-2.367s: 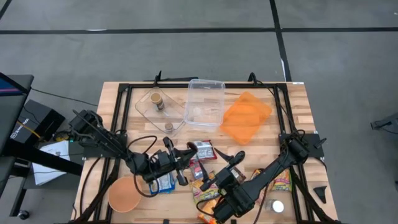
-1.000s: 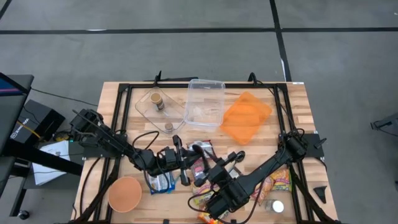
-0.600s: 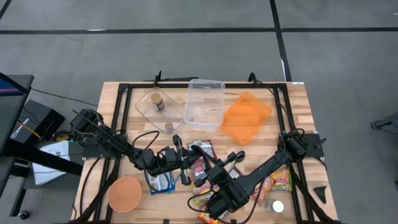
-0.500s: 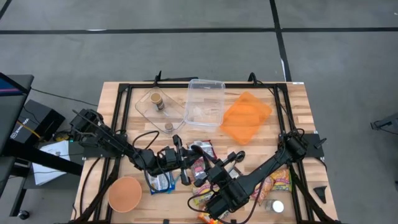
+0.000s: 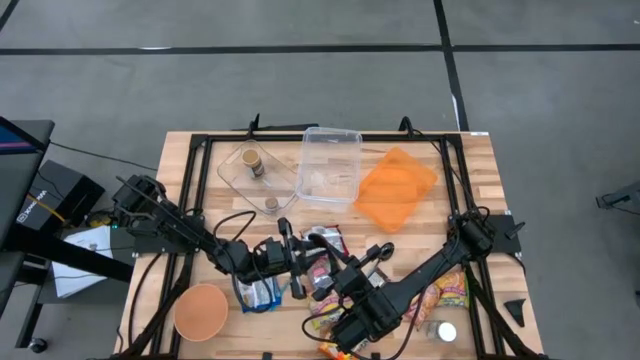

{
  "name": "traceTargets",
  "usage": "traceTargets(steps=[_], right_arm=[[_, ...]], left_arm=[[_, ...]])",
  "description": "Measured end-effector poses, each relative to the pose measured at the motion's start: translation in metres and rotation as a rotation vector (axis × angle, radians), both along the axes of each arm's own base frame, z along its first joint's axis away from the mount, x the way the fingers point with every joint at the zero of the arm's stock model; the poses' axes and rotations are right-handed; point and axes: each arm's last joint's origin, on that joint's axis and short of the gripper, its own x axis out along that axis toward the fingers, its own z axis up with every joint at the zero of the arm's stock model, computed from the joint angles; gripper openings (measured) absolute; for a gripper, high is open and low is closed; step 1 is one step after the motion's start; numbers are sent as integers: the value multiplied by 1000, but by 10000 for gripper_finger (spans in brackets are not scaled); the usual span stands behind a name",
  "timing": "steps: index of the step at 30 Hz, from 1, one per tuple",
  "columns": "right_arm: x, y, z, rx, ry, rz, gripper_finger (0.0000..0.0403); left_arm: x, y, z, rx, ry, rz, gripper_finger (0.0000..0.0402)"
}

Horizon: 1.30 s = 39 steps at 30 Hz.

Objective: Pick & Place Food Item
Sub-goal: Put the blue spoon into the orange bin

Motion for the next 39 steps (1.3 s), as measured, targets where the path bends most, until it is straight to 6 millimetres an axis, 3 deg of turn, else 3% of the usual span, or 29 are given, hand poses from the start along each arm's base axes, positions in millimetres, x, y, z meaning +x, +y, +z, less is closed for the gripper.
traceTargets(steps=[11,18,25,32,39], right_arm=[[0,1,0,-11,-4,0,1],[-1,1,0,-13,-2,1,0],[-6,7,0,-23,7,20,0],[-9,12,0,-27,11,33,0],[-16,19,2,-27,16,56,0]], left_arm=[[0,0,0,2,0,1,125],[0,0,0,42,15,14,138],[-15,-4,12,103,68,45,139],[-46,16,8,98,132,29,136],[-101,47,-1,47,112,-155,135]])
